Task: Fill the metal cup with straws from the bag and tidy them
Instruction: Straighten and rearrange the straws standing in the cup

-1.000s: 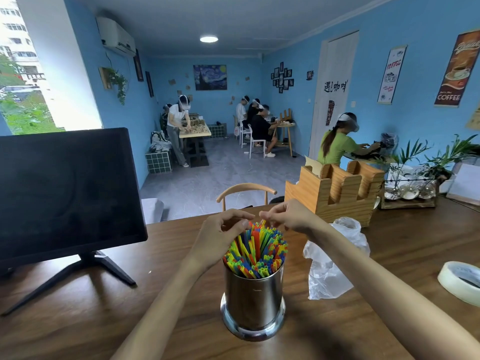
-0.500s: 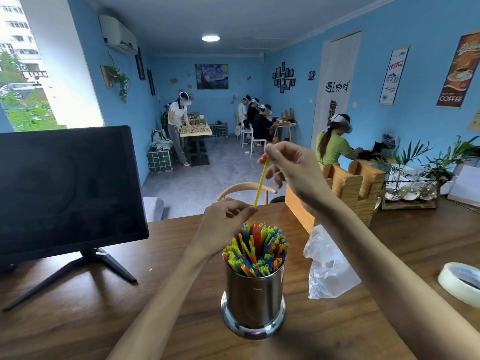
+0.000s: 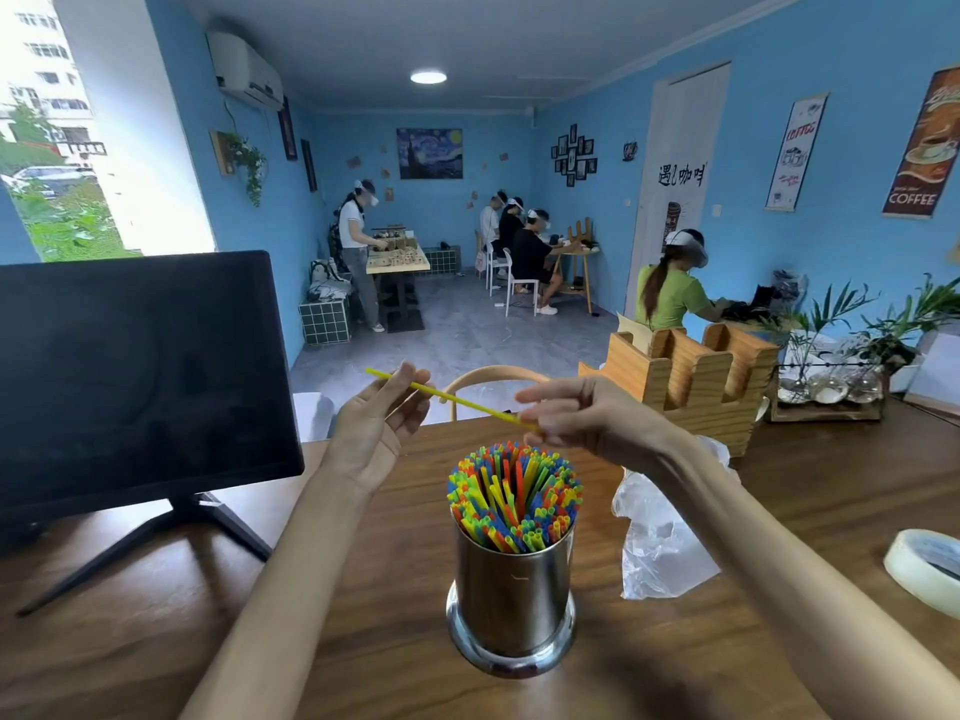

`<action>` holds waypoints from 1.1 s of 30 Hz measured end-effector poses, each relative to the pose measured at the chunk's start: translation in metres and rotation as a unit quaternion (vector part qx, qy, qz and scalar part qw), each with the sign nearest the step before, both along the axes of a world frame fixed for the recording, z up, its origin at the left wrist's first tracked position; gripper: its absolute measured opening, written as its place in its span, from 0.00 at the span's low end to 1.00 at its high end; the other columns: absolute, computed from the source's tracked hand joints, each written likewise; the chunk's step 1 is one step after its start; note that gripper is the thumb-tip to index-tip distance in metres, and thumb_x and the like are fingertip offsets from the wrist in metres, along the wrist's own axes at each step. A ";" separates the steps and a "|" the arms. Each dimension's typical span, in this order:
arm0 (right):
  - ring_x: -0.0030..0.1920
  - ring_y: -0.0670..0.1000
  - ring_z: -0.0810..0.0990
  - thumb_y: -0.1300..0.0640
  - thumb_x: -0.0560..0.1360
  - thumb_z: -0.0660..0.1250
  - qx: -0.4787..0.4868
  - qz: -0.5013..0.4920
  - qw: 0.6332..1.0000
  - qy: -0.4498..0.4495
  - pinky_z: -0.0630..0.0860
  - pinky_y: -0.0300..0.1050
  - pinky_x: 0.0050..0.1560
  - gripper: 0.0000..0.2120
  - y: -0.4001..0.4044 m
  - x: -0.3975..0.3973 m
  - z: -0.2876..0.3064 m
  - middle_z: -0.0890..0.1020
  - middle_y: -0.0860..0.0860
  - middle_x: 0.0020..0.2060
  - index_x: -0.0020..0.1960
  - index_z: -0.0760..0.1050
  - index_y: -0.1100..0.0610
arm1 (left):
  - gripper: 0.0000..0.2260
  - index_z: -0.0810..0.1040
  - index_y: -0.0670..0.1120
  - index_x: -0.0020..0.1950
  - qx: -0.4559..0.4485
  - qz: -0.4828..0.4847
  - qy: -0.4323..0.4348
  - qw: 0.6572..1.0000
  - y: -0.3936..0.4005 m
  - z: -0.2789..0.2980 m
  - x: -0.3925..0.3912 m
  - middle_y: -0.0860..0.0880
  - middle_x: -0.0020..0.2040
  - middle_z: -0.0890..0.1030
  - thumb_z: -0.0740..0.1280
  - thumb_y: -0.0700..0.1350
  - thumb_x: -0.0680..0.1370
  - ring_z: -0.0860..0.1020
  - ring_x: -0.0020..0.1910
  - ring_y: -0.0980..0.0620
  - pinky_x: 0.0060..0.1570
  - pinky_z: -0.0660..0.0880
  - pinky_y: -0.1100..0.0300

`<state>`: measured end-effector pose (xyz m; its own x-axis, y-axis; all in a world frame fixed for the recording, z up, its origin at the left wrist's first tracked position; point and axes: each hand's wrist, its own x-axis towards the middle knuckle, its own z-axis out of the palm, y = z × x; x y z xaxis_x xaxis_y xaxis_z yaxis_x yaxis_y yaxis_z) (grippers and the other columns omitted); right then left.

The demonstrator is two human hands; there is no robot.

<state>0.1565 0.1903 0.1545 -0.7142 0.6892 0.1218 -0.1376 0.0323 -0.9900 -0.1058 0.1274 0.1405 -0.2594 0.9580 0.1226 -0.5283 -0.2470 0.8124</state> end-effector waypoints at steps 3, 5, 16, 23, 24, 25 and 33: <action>0.51 0.55 0.87 0.60 0.74 0.76 0.134 -0.022 0.983 -0.123 0.82 0.40 0.44 0.17 0.005 -0.001 -0.008 0.87 0.55 0.52 0.61 0.83 0.52 | 0.14 0.82 0.47 0.58 0.062 0.087 0.089 0.990 -0.002 0.001 0.008 0.48 0.46 0.88 0.74 0.48 0.74 0.86 0.43 0.51 0.40 0.81 0.63; 0.49 0.49 0.86 0.55 0.78 0.73 0.175 -0.106 0.970 -0.131 0.78 0.40 0.43 0.09 0.009 -0.003 -0.011 0.87 0.53 0.49 0.58 0.84 0.51 | 0.12 0.80 0.50 0.62 0.095 0.150 0.182 0.967 -0.005 0.001 0.014 0.49 0.51 0.88 0.72 0.46 0.79 0.87 0.45 0.52 0.39 0.81 0.63; 0.37 0.45 0.78 0.44 0.77 0.72 0.189 -0.160 0.912 -0.326 0.70 0.38 0.33 0.14 0.015 -0.007 -0.033 0.84 0.47 0.36 0.41 0.85 0.54 | 0.12 0.79 0.60 0.55 0.127 0.145 0.446 0.874 -0.006 -0.029 0.053 0.55 0.44 0.87 0.75 0.47 0.77 0.86 0.39 0.57 0.38 0.80 0.64; 0.35 0.41 0.78 0.44 0.75 0.74 0.187 -0.213 0.914 -0.291 0.73 0.37 0.37 0.14 0.021 -0.007 -0.031 0.85 0.47 0.33 0.38 0.86 0.53 | 0.06 0.84 0.63 0.37 0.071 0.093 0.546 0.830 0.000 -0.043 0.047 0.63 0.44 0.86 0.79 0.55 0.71 0.82 0.44 0.62 0.44 0.77 0.64; 0.33 0.40 0.78 0.44 0.75 0.74 0.197 -0.220 0.911 -0.288 0.72 0.38 0.38 0.14 0.022 -0.007 -0.029 0.84 0.47 0.32 0.37 0.87 0.53 | 0.05 0.84 0.63 0.37 0.063 0.070 0.550 0.830 0.001 -0.041 0.044 0.63 0.44 0.86 0.78 0.56 0.71 0.82 0.43 0.62 0.42 0.76 0.66; 0.33 0.39 0.78 0.44 0.75 0.74 0.206 -0.223 0.908 -0.288 0.71 0.38 0.39 0.14 0.023 -0.007 -0.027 0.84 0.46 0.31 0.38 0.87 0.53 | 0.04 0.85 0.62 0.37 0.060 0.050 0.559 0.826 0.001 -0.039 0.041 0.63 0.45 0.86 0.77 0.58 0.71 0.81 0.42 0.63 0.40 0.74 0.69; 0.29 0.41 0.75 0.41 0.73 0.74 0.291 -0.251 0.866 -0.319 0.69 0.37 0.32 0.16 0.023 -0.006 0.007 0.86 0.50 0.32 0.36 0.86 0.53 | 0.04 0.83 0.67 0.50 0.059 0.031 0.554 0.830 0.000 -0.031 0.042 0.68 0.46 0.84 0.73 0.57 0.77 0.80 0.50 0.67 0.46 0.72 0.75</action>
<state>0.1508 0.2130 0.1613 -0.3920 0.8870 0.2440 0.6077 0.4488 -0.6552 -0.0642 0.1273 0.1094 0.0268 0.9109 0.4118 0.5431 -0.3591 0.7590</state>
